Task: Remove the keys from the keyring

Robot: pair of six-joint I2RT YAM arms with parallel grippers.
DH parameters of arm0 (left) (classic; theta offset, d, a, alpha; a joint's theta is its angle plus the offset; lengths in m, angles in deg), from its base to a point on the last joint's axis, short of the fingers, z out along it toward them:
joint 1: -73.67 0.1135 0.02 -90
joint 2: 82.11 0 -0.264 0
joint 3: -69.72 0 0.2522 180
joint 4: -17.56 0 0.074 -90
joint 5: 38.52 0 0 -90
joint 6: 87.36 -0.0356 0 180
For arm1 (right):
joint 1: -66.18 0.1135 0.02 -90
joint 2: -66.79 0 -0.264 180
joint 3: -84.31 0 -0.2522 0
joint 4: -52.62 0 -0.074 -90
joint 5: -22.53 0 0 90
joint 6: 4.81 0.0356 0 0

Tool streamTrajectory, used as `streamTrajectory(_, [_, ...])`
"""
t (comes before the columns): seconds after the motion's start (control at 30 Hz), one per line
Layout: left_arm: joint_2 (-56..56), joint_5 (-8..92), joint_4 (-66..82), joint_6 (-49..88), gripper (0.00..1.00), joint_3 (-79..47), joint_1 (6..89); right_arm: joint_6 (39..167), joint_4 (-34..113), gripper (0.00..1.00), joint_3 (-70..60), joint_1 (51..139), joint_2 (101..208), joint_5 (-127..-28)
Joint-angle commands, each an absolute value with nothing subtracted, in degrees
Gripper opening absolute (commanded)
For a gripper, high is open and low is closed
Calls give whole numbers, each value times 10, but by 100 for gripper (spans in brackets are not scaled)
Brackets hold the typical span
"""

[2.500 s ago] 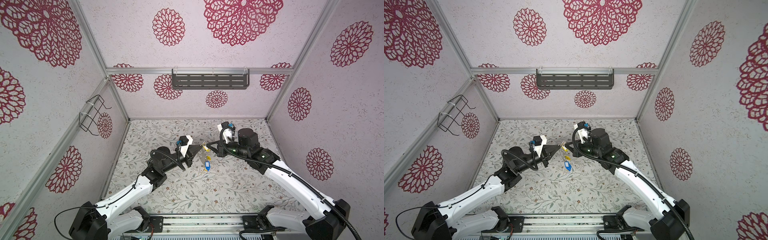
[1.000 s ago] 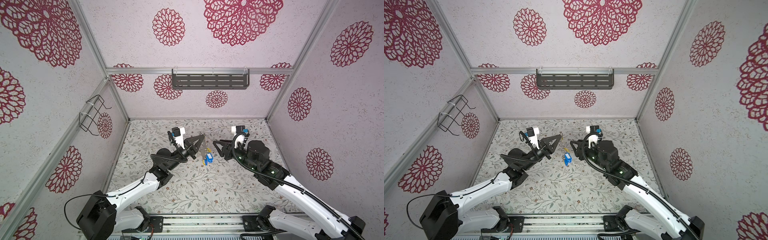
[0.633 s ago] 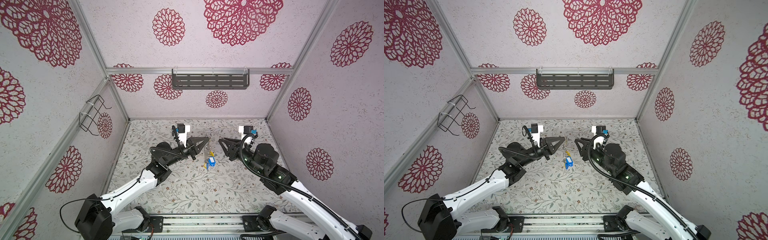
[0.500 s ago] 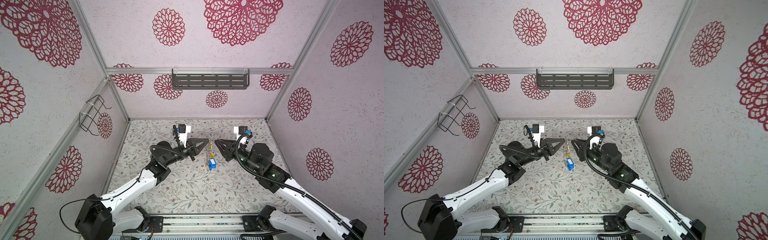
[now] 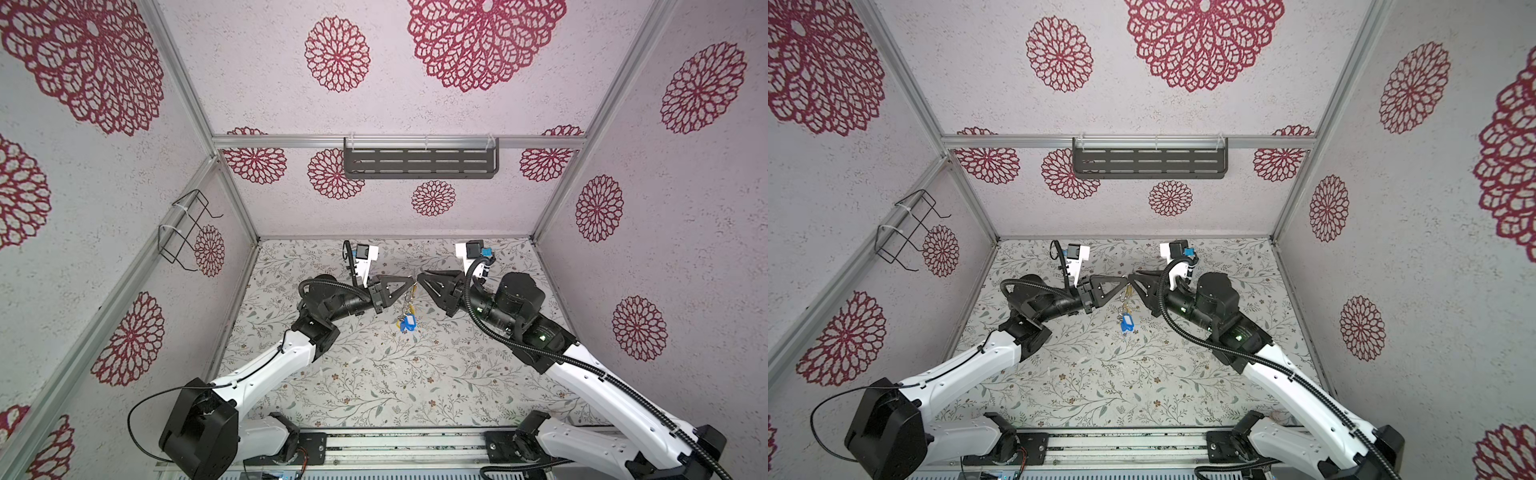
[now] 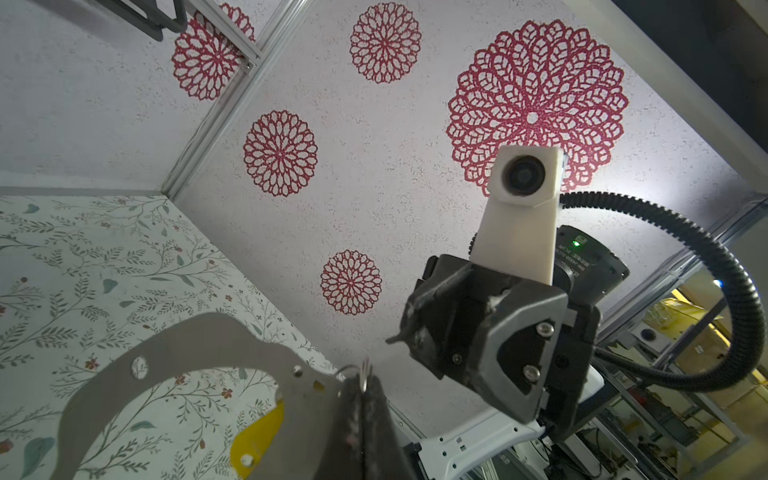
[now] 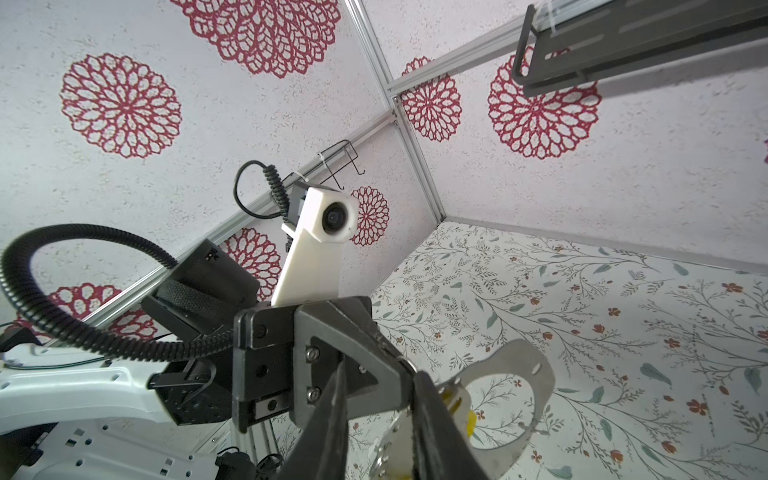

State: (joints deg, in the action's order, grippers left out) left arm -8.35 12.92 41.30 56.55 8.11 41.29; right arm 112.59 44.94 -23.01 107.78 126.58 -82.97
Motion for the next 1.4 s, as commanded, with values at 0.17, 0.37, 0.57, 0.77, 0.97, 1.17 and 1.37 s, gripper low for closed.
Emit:
streamTrajectory(0.17, [-94,97,469,602,0,70,426,1115,491,28,-214,1076,1290,-832])
streamTrajectory(0.37, [-92,107,520,630,0,85,428,1129,492,25,-208,1070,1297,-861])
streamTrajectory(0.57, [-79,107,537,646,0,76,428,1150,524,23,-229,1070,1306,-889])
streamTrajectory(0.77, [-79,112,528,647,0,72,428,1162,556,12,-236,1070,1311,-903])
streamTrajectory(0.97, [-91,136,534,647,0,78,428,1182,582,7,-251,1070,1308,-906])
streamTrajectory(1.17, [-104,202,530,618,0,94,421,1233,652,10,-281,1071,1321,-925])
streamTrajectory(1.37, [-104,231,542,616,0,104,420,1251,694,11,-296,1072,1329,-934])
